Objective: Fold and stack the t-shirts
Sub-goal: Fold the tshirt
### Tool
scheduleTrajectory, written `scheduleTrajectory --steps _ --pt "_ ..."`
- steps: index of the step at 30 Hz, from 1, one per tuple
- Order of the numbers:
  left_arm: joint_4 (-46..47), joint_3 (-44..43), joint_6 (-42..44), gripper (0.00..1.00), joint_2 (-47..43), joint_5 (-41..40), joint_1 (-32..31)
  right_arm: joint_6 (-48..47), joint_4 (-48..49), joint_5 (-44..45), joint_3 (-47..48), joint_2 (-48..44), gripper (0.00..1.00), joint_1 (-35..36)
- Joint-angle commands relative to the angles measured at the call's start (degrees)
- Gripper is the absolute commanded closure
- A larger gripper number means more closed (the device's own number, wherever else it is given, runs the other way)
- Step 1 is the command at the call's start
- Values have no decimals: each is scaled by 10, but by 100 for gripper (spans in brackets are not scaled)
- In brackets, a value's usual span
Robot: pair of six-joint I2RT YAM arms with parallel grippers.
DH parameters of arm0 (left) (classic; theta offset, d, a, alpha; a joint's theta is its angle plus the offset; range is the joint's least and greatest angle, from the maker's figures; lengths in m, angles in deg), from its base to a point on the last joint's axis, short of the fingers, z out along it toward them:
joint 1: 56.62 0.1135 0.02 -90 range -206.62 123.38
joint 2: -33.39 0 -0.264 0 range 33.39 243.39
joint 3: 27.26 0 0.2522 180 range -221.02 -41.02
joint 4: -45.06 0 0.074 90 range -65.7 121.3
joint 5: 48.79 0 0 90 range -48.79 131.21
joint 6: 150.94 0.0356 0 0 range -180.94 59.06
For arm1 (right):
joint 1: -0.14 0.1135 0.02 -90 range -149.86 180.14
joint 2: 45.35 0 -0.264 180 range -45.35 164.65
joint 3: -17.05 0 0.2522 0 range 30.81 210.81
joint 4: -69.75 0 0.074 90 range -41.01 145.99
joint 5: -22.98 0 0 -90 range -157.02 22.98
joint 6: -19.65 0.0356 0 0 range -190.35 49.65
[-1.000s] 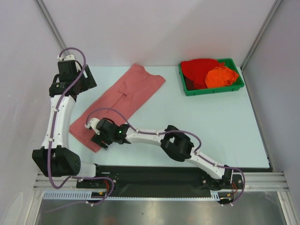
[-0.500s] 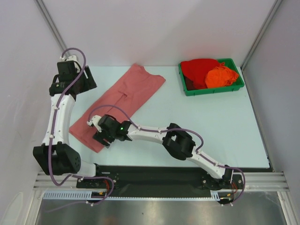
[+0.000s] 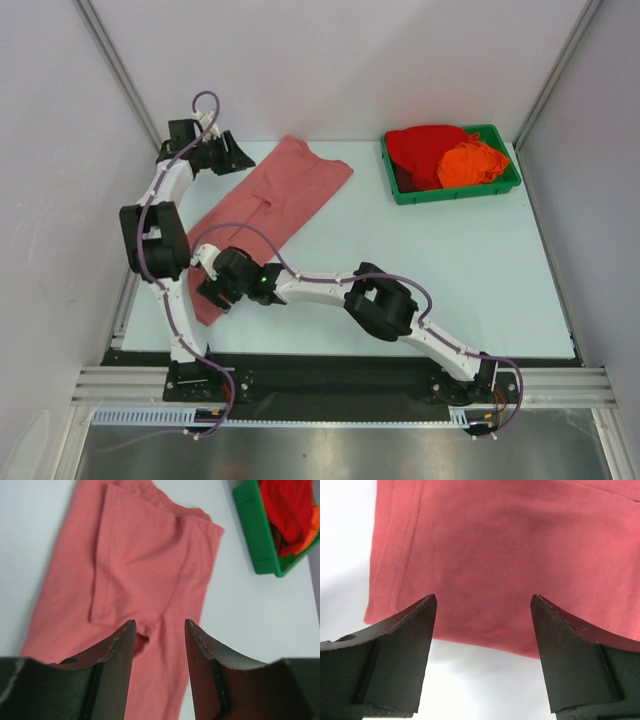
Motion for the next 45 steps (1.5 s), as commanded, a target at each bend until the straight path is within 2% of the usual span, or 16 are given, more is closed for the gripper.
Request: scheduleTrajectory --steps 1,3,6,11,18,20,23,28,32,39,45 --pt "24 -81 -27 51 57 34 -1 6 54 10 -8 -21 19 -7" --pt "-30 -132 -22 51 103 12 1 6 31 11 3 -15 19 -12" --pt "-69 -151 -20 49 132 -34 -1 1 11 16 1 -14 20 -16" --pt "-61 -113 -39 49 140 -65 0 -9 -30 14 -25 -20 22 -27" --pt "-136 -129 -62 49 187 -147 1 -10 -49 -6 -114 -58 24 -38" --pt "-164 -128 -65 49 189 -193 1 -8 -68 -7 -123 -63 25 -42" --pt "-168 -102 -82 49 174 -226 1 -2 -105 -6 -147 -72 25 -51" --pt "-115 6 -112 48 121 -228 -9 21 -96 -5 -275 -130 26 -77" --pt "-102 63 -135 47 93 -238 -40 49 -93 4 -359 -196 26 -92" --pt "-9 220 -198 46 -14 -239 -105 110 -84 31 -531 -314 26 -112" --pt "-2 224 -219 44 -54 -235 -170 168 -92 58 -654 -391 26 -128"
